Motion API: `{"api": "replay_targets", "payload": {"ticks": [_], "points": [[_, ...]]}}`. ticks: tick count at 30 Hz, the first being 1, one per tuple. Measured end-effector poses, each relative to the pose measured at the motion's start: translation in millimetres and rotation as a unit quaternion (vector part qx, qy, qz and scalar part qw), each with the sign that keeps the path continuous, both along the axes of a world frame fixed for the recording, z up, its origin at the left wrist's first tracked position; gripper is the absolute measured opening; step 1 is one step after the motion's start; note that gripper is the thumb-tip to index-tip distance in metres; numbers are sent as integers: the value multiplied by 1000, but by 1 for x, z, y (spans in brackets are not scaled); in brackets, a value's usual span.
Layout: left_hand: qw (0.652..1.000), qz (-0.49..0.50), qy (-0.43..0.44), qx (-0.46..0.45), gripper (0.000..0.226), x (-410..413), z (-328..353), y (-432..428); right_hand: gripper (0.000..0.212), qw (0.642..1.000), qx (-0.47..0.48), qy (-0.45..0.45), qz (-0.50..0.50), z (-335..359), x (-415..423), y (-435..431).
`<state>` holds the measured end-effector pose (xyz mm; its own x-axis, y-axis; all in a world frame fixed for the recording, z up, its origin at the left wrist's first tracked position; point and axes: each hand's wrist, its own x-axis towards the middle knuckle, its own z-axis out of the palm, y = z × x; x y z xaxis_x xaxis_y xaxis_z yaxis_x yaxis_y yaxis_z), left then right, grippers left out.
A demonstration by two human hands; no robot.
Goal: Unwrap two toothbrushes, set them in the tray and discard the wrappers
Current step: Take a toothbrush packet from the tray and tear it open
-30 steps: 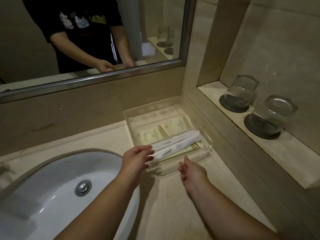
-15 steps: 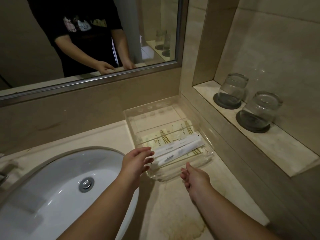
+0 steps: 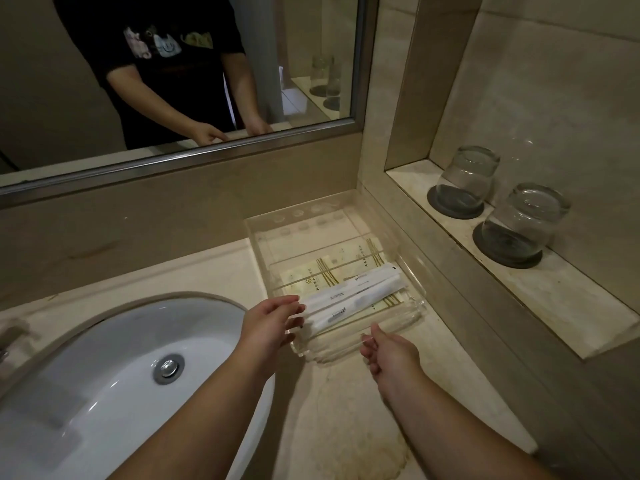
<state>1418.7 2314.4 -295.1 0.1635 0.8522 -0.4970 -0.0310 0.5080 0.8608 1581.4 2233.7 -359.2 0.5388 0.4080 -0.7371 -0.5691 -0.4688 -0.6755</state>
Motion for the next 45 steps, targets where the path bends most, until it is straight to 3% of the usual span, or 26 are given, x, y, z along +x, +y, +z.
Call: {"api": "replay_targets", "payload": {"ticks": [11,18,20,22,24,27,30,34,37,39,45], "points": [[1000,2,-3,-6,11,10,-2,8,31,1000,10,-2,11,-5,4,-3],[999,-27,30,29,13,20,8,16,26,999,-28,21,41,27,9,-10],[999,-28,33,34,13,18,9,18,24,997,-44,-8,64,44,12,-9],[999,-23,26,26,13,15,11,21,20,989,-31,-110,90,65,20,3],[999,-18,18,23,12,13,14,23,14,954,38,-259,144,84,26,23],[998,-23,37,46,11,13,17,27,7,824,71,-440,351,91,21,53],[996,-15,57,66,13,9,15,29,11,692,4,-512,508,71,15,70],[997,-6,63,42,11,3,9,26,14,585,4,-591,556,55,11,80],[997,-9,63,36,13,4,6,23,17,485,-2,-649,587,52,6,86],[997,-13,66,36,13,4,4,21,20,450,-19,-660,601,50,5,86],[997,-16,68,40,12,0,3,23,18,447,-5,-667,595,49,9,86]]}}
